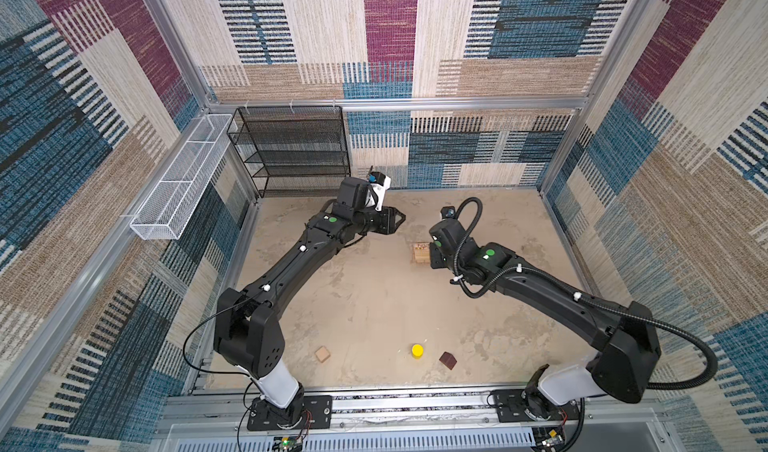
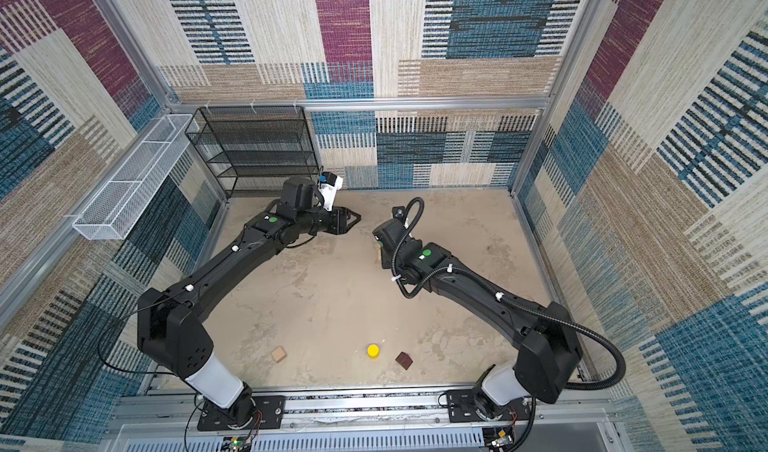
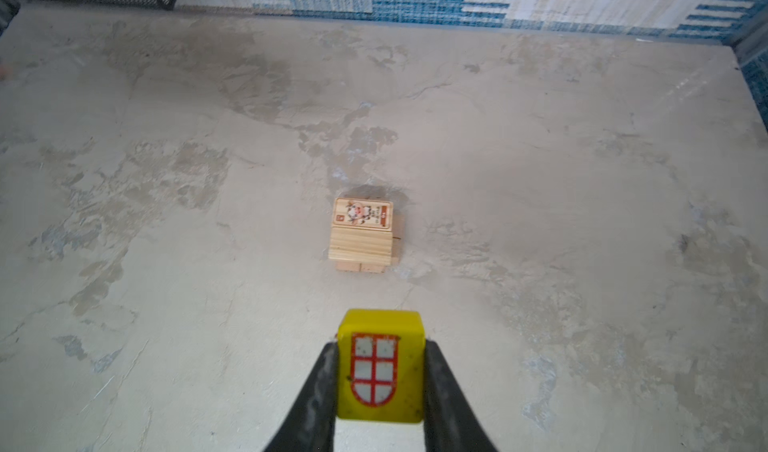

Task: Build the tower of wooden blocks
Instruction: 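Carry the yellow cube over the stack while the left gripper moves beside it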

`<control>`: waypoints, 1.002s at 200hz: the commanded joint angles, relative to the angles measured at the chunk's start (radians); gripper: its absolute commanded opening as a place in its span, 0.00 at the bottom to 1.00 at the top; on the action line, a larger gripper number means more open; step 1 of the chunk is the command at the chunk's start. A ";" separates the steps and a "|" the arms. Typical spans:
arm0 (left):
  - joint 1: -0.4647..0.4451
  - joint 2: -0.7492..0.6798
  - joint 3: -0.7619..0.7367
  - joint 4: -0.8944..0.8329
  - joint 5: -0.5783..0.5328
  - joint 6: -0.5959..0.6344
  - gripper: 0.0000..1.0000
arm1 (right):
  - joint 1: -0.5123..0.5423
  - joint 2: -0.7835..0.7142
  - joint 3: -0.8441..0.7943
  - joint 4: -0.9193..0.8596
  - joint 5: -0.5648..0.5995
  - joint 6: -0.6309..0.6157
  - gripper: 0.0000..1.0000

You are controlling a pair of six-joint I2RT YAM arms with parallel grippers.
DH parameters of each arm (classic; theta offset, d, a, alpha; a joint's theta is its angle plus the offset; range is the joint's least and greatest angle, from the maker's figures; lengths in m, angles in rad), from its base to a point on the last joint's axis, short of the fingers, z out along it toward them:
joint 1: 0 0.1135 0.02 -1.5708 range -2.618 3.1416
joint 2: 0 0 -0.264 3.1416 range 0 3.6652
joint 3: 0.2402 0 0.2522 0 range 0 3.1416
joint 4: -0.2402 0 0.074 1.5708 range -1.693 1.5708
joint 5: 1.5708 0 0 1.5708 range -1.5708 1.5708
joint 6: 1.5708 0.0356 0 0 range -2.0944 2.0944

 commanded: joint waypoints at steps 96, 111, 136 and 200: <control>-0.070 -0.169 -0.302 0.285 0.154 0.240 0.52 | -0.066 0.045 -0.014 0.102 -0.126 0.068 0.00; -0.070 -0.178 -0.310 0.282 0.139 0.258 0.52 | -0.067 0.054 0.000 0.118 -0.145 0.068 0.00; -0.070 -0.187 -0.335 0.288 0.095 0.290 0.52 | -0.067 0.051 -0.002 0.143 -0.155 0.052 0.00; -0.070 -0.192 -0.321 0.227 0.018 0.333 0.53 | -0.067 0.163 0.161 0.097 -0.094 -0.016 0.00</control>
